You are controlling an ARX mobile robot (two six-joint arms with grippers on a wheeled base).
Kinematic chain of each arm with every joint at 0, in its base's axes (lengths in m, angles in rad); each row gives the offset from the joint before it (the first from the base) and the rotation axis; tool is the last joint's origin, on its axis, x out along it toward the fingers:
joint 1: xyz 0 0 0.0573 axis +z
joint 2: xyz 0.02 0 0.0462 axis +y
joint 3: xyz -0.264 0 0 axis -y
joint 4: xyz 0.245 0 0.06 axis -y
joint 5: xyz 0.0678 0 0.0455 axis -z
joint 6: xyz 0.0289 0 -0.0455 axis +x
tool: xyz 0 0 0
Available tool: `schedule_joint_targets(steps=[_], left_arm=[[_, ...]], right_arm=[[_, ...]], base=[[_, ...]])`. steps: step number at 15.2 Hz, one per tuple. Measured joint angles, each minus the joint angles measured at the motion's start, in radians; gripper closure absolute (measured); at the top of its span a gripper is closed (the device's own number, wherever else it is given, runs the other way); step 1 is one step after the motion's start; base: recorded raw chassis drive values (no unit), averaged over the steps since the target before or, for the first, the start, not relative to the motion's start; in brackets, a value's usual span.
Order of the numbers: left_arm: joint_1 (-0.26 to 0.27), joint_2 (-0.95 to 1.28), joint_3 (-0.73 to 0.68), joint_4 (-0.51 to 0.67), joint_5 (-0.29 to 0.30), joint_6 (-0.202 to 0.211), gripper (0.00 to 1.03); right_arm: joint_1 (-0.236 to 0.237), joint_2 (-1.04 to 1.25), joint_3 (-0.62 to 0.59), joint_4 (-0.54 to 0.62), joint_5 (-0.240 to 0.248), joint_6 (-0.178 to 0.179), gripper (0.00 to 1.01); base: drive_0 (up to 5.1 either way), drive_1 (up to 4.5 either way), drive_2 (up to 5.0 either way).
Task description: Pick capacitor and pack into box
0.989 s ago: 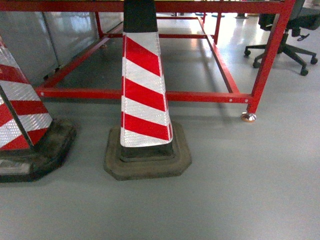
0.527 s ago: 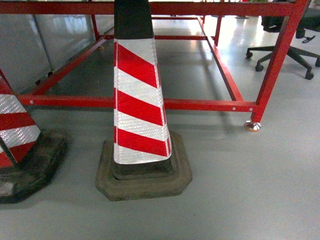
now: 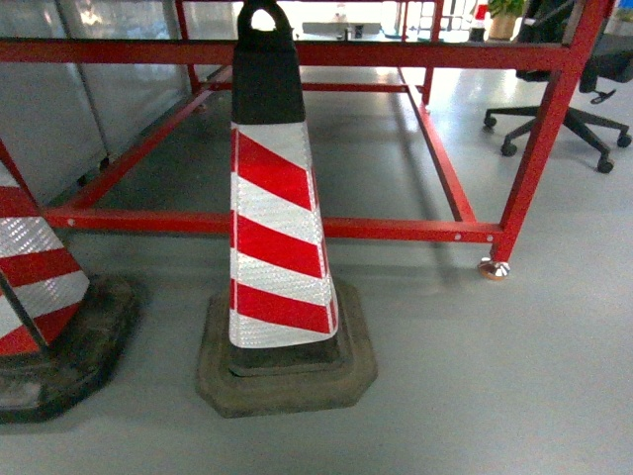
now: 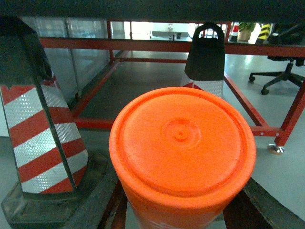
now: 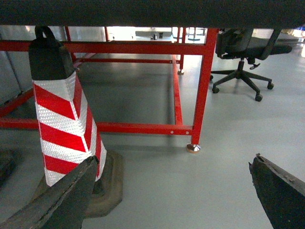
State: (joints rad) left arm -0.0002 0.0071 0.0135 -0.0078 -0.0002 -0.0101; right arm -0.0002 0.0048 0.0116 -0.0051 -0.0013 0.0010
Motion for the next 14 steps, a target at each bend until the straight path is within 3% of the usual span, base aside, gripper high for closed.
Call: schedule_joint_targets(steps=[14], left_arm=[[0.0,0.0,0.0,0.001,0.001,0.01,0.59]], right_arm=[[0.0,0.0,0.0,0.001,0.002,0.002,0.03]], base=[[0.0,0.0,0.0]])
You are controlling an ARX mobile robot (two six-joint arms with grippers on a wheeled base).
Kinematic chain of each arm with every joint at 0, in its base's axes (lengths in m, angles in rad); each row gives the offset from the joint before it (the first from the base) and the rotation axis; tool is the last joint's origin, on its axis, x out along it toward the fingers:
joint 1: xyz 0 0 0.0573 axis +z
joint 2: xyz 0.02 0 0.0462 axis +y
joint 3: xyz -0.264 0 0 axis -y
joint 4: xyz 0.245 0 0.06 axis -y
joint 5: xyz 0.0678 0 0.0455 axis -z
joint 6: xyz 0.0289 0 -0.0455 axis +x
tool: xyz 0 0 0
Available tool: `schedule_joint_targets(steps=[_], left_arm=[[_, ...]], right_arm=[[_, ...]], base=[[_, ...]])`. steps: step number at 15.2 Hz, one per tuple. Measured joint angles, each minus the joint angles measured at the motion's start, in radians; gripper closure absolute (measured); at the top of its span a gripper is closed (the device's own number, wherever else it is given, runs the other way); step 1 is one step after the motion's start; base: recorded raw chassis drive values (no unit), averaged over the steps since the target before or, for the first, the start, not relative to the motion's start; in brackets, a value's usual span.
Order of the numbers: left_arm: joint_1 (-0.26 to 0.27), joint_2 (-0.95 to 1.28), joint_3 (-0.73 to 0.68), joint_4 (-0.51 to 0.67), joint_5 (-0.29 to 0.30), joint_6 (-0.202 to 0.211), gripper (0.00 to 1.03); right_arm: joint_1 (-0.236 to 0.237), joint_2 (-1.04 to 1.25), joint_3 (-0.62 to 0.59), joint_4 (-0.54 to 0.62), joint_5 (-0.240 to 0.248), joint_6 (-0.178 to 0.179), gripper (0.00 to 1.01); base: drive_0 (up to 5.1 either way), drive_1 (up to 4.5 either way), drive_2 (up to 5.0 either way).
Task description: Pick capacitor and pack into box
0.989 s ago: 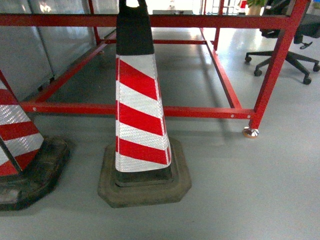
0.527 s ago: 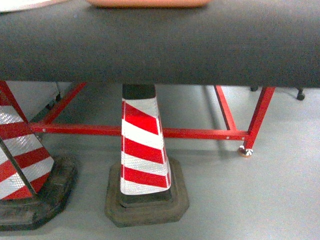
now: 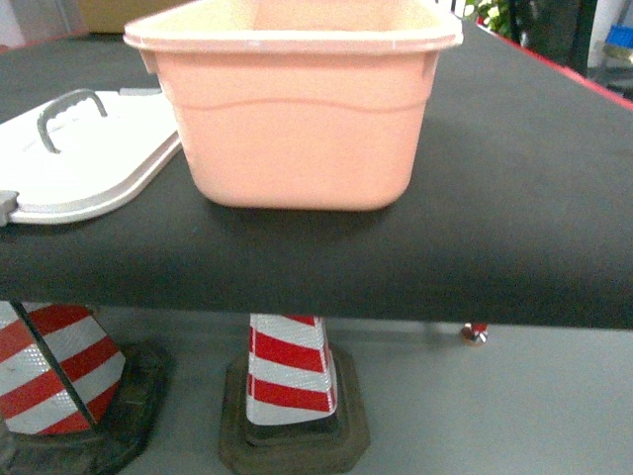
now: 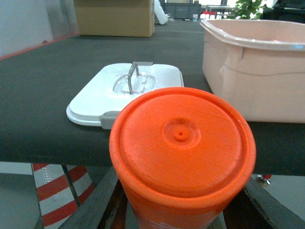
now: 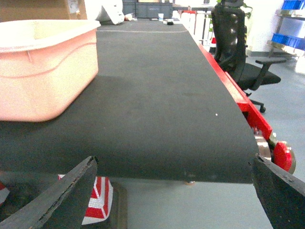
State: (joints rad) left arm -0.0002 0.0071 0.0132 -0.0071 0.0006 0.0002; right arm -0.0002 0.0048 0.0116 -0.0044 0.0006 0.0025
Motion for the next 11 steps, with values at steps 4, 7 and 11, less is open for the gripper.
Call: schedule_joint_targets(steps=[4,7,11], left_arm=[[0.0,0.0,0.0,0.001,-0.002,0.001,0.59],[0.0,0.0,0.0,0.001,-0.004,0.0,0.59],[0.0,0.0,0.0,0.002,-0.001,0.0,0.59]], right_arm=[[0.0,0.0,0.0,0.0,0.0,0.001,0.03],[0.0,0.001,0.0,-0.003,0.001,0.0,0.03],[0.0,0.0,0.0,-0.001,0.0,0.0,0.03]], base=[[0.0,0.0,0.0],[0.0,0.0,0.0],[0.0,0.0,0.0]])
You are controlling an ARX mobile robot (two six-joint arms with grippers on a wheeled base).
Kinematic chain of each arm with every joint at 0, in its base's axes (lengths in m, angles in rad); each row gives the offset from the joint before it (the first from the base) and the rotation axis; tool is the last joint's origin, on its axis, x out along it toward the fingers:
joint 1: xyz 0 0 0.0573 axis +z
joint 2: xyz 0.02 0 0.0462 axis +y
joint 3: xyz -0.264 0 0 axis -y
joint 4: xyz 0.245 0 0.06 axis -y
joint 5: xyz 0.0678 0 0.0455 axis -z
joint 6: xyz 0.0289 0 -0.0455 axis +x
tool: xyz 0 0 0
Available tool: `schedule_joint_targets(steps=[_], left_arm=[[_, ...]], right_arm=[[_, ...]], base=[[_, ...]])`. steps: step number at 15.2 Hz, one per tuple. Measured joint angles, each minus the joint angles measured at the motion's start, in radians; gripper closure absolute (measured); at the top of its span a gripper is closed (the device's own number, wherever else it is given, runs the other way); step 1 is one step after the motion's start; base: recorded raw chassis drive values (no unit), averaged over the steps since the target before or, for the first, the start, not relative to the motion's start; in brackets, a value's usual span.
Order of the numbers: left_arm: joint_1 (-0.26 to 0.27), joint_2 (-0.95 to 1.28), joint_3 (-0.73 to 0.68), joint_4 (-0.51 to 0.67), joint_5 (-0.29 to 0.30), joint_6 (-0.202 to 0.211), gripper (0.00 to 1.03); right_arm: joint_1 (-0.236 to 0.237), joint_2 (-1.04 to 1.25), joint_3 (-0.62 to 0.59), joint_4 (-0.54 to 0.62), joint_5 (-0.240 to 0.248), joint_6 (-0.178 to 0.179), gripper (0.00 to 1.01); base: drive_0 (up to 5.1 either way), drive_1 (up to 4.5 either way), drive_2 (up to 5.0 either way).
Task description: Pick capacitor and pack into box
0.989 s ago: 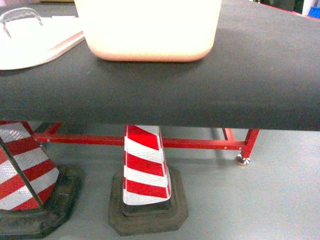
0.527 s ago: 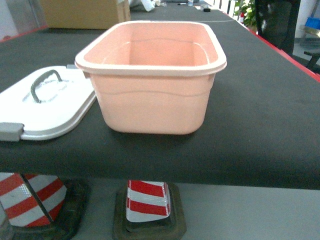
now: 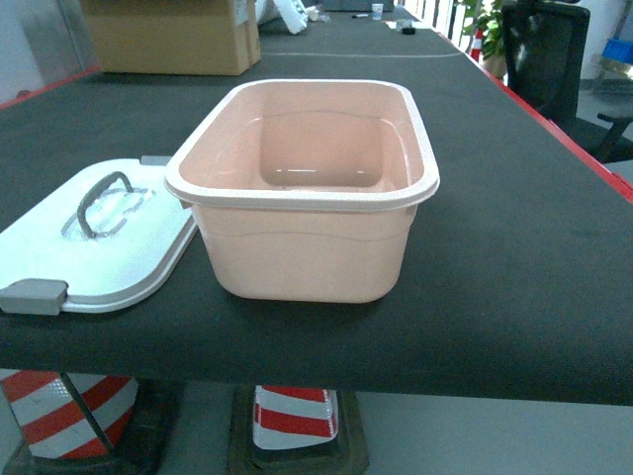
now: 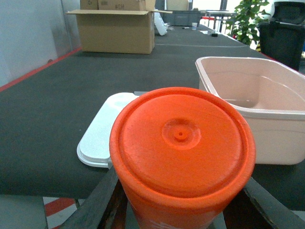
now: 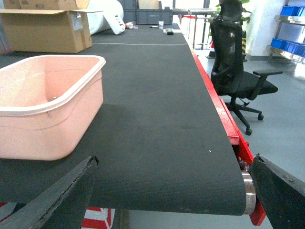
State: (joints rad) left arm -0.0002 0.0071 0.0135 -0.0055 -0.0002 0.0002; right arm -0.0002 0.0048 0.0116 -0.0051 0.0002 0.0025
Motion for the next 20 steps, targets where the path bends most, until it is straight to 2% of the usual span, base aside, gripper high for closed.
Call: schedule_joint_targets(steps=[4,5,6,8,9,10,11,13,15,16,17,20], left_arm=[[0.0,0.0,0.0,0.0,0.0,0.0,0.59],[-0.009,0.024,0.001,0.02,-0.001,0.018,0.59],[-0.06,0.19,0.011,0.209,-0.045,0.056,0.59],[-0.18,0.669,0.083,0.659,-0.101,0.06,0.59],[-0.234,0.905,0.176,0.851,-0.166,0.061,0.59],[-0.297,1.101,0.29,0.982,-0.211,0.063,0.59],[-0.358,1.276,0.412,1.042,-0.242,0.08,0.59],[-0.43,1.575,0.661,0.983,-0.271,0.08,0.59],[-0.467,1.838,0.946,0.835,-0.281,0.068,0.59],[-0.472,1.922,1.054,0.791,-0.289,0.06,0.56],[-0.476,1.979,1.134,0.775,-0.319,0.061,0.43],[-0.477,1.973,1.144,0.782,-0.326,0.061,0.07]], right_arm=[[0.0,0.0,0.0,0.0,0.0,0.0,0.03],[0.0,0.0,0.0,0.0,0.0,0.0,0.03],[0.0,0.0,0.0,0.0,0.0,0.0,0.03],[0.0,0.0,0.0,0.0,0.0,0.0,0.03],[0.0,0.0,0.0,0.0,0.0,0.0,0.03],[0.0,0.0,0.0,0.0,0.0,0.0,0.03],[0.0,0.0,0.0,0.0,0.0,0.0,0.03],[0.0,0.0,0.0,0.0,0.0,0.0,0.03],[0.0,0.0,0.0,0.0,0.0,0.0,0.03],[0.0,0.0,0.0,0.0,0.0,0.0,0.03],[0.0,0.0,0.0,0.0,0.0,0.0,0.03],[0.0,0.0,0.0,0.0,0.0,0.0,0.03]], base=[[0.0,0.0,0.0],[0.0,0.0,0.0],[0.0,0.0,0.0],[0.0,0.0,0.0],[0.0,0.0,0.0],[0.0,0.0,0.0],[0.0,0.0,0.0],[0.0,0.0,0.0],[0.0,0.0,0.0],[0.0,0.0,0.0],[0.0,0.0,0.0],[0.0,0.0,0.0]])
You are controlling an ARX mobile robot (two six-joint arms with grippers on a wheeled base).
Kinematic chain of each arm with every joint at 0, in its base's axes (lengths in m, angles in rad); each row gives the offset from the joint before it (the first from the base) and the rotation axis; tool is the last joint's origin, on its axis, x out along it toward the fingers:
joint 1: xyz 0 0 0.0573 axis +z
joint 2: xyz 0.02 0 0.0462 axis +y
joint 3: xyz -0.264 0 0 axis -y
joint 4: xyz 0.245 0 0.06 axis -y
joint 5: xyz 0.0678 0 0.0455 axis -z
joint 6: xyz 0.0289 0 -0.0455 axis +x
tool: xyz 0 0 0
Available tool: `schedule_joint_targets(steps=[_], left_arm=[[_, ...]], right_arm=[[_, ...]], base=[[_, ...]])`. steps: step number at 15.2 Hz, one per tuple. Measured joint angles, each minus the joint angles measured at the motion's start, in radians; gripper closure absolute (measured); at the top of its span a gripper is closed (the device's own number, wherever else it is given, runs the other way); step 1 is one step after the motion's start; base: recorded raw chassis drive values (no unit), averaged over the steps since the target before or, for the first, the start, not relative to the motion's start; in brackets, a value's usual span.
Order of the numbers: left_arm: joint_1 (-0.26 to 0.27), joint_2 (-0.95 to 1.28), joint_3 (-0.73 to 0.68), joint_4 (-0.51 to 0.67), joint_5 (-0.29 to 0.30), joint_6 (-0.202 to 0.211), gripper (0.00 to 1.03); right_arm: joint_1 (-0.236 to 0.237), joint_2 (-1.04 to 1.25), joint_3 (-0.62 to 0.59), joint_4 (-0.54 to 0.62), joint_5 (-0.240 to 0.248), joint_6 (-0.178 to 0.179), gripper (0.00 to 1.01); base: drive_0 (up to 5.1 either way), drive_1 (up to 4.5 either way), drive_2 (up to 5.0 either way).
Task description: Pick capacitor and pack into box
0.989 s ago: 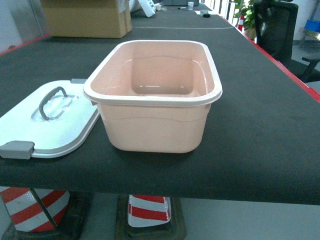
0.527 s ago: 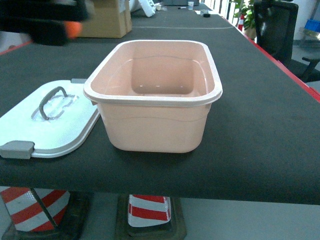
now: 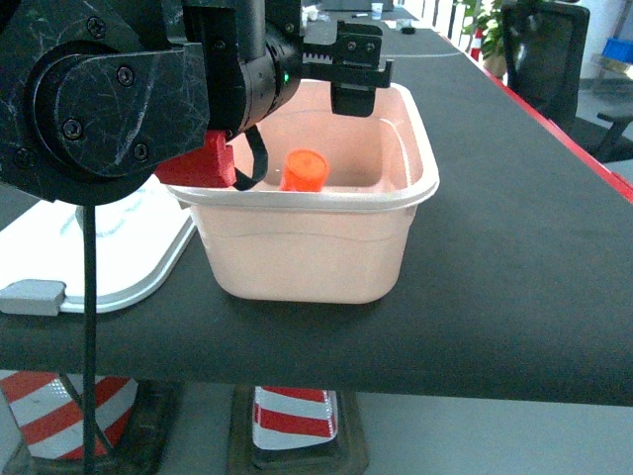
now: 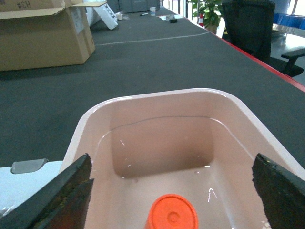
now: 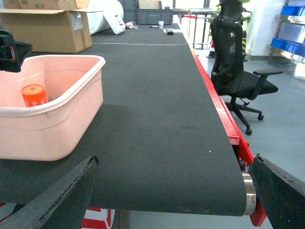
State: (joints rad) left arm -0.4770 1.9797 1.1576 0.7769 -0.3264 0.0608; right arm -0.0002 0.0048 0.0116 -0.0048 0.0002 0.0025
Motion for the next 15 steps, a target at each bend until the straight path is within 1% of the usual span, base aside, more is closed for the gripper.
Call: schedule_joint_targets(steps=[1,2,3,5,6,7,8,9,12,15], left_arm=[[0.023,-0.009,-0.013,0.01,0.069,-0.006,0.04],[0.058,-0.053,-0.066,0.01,0.121,-0.011,0.05],[0.119,-0.11,-0.106,0.015,0.146,-0.01,0.05],[0.299,-0.172,-0.12,0.057,0.171,-0.01,0.05],[0.388,-0.159,-0.135,0.054,0.176,-0.012,0.05],[0.446,-0.111,-0.145,0.042,0.194,-0.013,0.05],[0.482,-0.016,-0.138,0.027,0.209,-0.012,0.05],[0.492,0.049,-0.106,0.016,0.231,-0.007,0.05],[0.521,0.226,0.037,-0.018,0.233,0.004,0.05],[0.555,0.358,0.152,-0.116,0.262,0.018,0.05]], right_arm=[[0.0,0.0,0.0,0.0,0.0,0.0,0.03],[0.0,0.0,0.0,0.0,0.0,0.0,0.03],[0.0,0.0,0.0,0.0,0.0,0.0,0.03],[0.0,0.0,0.0,0.0,0.0,0.0,0.03],[0.0,0.0,0.0,0.0,0.0,0.0,0.03],[0.0,0.0,0.0,0.0,0.0,0.0,0.03],[0.0,0.0,0.0,0.0,0.0,0.0,0.03],[0.0,0.0,0.0,0.0,0.0,0.0,0.03],[0.0,0.0,0.0,0.0,0.0,0.0,0.03],[0.0,0.0,0.0,0.0,0.0,0.0,0.03]], base=[[0.0,0.0,0.0],[0.0,0.0,0.0],[0.0,0.0,0.0],[0.0,0.0,0.0],[0.0,0.0,0.0],[0.0,0.0,0.0],[0.0,0.0,0.0],[0.0,0.0,0.0],[0.0,0.0,0.0],[0.0,0.0,0.0]])
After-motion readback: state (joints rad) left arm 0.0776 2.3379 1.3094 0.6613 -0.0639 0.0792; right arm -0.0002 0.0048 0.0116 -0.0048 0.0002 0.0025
